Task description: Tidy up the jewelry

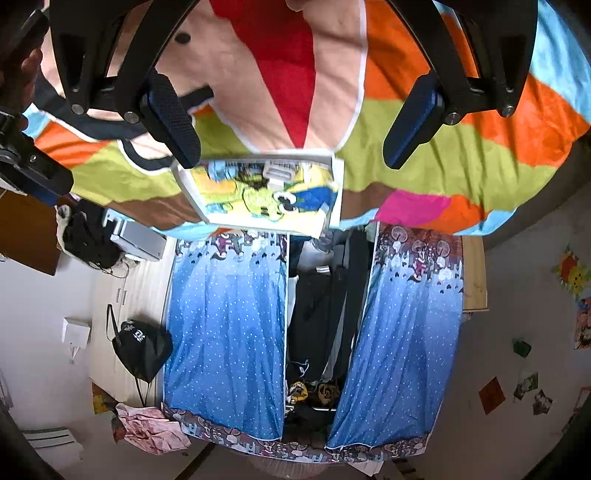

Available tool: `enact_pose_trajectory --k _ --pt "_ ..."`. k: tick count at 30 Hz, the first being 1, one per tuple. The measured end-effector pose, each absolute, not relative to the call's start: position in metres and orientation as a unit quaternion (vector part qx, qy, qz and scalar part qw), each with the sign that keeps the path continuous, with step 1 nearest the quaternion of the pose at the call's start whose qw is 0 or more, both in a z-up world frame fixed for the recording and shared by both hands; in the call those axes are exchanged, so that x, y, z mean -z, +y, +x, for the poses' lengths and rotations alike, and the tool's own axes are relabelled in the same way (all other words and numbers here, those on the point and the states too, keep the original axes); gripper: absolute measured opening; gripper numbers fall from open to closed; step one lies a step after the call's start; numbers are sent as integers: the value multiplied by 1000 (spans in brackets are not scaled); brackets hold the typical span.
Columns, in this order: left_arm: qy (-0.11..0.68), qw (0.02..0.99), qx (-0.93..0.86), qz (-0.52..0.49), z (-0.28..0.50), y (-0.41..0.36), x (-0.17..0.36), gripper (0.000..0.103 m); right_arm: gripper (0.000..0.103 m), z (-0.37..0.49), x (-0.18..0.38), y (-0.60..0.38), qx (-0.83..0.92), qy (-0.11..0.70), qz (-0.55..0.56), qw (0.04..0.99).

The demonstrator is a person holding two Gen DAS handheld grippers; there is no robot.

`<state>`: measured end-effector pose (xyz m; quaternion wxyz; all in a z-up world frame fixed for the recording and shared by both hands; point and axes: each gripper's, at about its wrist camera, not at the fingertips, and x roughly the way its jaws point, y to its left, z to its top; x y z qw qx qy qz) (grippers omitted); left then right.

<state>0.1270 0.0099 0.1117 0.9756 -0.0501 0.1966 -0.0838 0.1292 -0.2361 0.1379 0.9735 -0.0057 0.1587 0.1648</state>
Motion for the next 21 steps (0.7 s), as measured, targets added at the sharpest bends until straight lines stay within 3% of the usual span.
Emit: enact_pose_trajectory --k 11,21 --pt "217 973 72 -22 59 8 -63 97 103 70 -92 -223 -143 177 -38 973" --pt "229 970 76 -7 58 7 -43 97 103 73 -69 -226 -142 213 -28 966"
